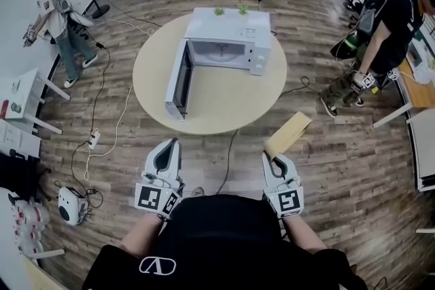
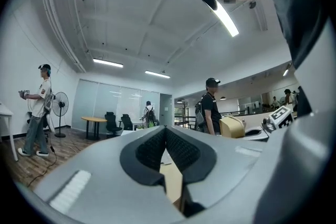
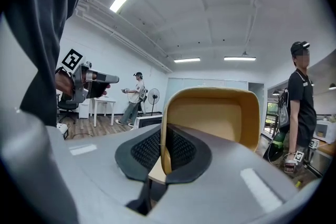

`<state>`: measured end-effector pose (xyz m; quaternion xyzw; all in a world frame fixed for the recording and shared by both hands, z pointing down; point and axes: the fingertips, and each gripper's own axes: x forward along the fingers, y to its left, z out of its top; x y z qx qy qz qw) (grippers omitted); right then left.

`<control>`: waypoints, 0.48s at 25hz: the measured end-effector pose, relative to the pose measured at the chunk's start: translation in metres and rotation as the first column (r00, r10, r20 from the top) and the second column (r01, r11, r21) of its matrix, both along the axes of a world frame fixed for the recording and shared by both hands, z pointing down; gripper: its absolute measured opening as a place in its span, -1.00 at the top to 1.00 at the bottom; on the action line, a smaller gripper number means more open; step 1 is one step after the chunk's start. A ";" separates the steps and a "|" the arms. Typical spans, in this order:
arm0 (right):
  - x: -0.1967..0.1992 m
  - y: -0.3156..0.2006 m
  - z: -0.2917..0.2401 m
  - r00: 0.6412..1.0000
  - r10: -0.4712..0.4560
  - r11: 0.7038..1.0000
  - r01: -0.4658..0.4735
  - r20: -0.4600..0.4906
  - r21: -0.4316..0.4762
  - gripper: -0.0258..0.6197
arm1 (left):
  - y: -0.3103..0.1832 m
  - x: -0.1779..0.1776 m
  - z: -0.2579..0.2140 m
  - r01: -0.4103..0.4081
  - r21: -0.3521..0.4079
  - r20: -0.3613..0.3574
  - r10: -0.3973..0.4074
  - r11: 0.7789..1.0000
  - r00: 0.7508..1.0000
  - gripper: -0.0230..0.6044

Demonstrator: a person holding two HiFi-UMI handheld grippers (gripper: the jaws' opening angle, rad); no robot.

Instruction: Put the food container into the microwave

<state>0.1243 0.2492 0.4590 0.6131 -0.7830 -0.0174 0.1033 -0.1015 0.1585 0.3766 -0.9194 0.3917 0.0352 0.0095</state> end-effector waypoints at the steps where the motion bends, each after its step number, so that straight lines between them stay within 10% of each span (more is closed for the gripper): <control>1: 0.004 0.001 0.001 1.000 -0.010 1.000 0.010 -0.001 0.001 0.89 | 0.002 0.001 0.000 0.012 0.001 0.009 -0.012 1.000 1.000 0.93; 12: 0.025 -0.018 0.021 0.997 -0.052 0.998 0.053 0.057 -0.015 0.89 | -0.009 0.022 0.007 0.065 0.003 0.052 -0.065 0.998 0.997 0.93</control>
